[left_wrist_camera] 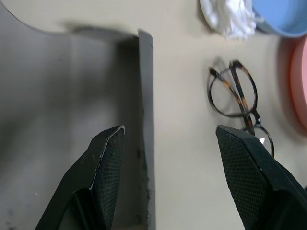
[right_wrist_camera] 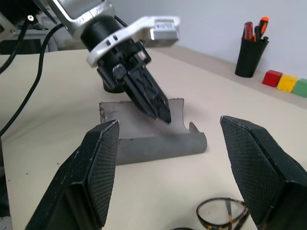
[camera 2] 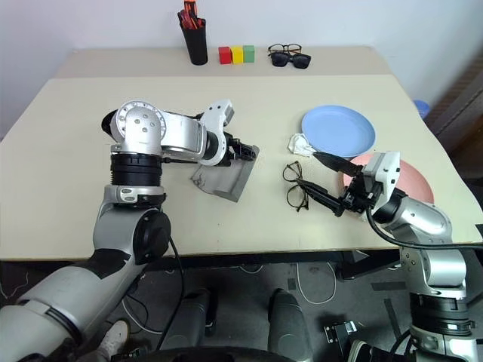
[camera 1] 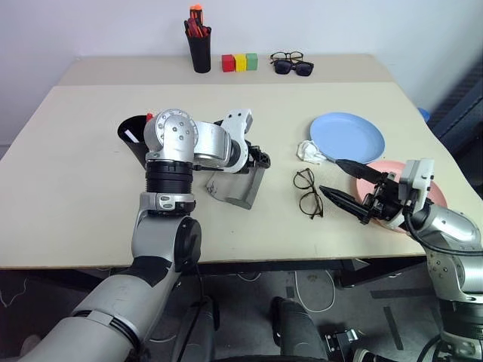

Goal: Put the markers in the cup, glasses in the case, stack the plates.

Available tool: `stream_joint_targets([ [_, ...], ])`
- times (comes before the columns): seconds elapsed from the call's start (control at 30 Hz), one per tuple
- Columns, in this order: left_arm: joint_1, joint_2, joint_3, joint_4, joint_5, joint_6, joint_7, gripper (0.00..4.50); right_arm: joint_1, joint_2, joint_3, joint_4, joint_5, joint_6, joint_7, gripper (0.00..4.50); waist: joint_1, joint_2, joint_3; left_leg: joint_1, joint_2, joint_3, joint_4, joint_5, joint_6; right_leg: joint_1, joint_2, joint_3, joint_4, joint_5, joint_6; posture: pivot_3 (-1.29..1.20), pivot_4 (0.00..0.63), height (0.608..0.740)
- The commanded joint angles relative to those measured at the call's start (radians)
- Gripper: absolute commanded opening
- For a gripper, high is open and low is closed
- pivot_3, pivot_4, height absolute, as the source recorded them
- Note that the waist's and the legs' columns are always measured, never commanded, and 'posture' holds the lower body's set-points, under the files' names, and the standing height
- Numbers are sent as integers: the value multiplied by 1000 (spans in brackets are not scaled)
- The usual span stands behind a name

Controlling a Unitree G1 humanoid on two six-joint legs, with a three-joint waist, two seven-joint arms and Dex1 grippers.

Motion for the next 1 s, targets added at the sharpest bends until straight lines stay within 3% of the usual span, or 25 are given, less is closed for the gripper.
stream_joint_targets([
  [0.03,-4,-6,21,38,-106,8,96,3072,-19,-7,-8,-6,9,-19,9,3421,0,0,0,0,0,0,0,0,0,0,0,0,0,0,0,0,150,740],
  [0.4,33,-67,133,79,-261,8,437,3072,1,-24,-27,-6,18,-12,28,3421,2,0,0,0,0,0,0,0,-1,0,0,0,0,0,0,0,150,740],
  [0.63,52,-98,169,82,-295,8,550,3072,-5,-33,-26,-1,21,-6,31,3421,14,0,0,0,0,0,1,1,-2,0,0,0,0,1,-1,0,150,740],
  [0.73,51,-98,157,86,-288,8,547,2245,-8,-31,-23,-2,20,-5,26,3421,21,0,0,0,0,0,0,1,-2,0,0,0,0,1,-1,0,150,740],
  [0.83,44,-94,146,90,-288,8,533,829,-11,-28,-18,-10,18,-2,16,3421,22,0,0,0,0,0,0,1,-2,0,0,0,0,1,-1,0,150,740],
  [1.0,51,-80,113,93,-300,8,513,829,-8,-27,-19,-24,20,3,3,3421,21,0,0,0,0,0,0,1,-3,0,0,0,-1,2,-4,0,150,740],
])
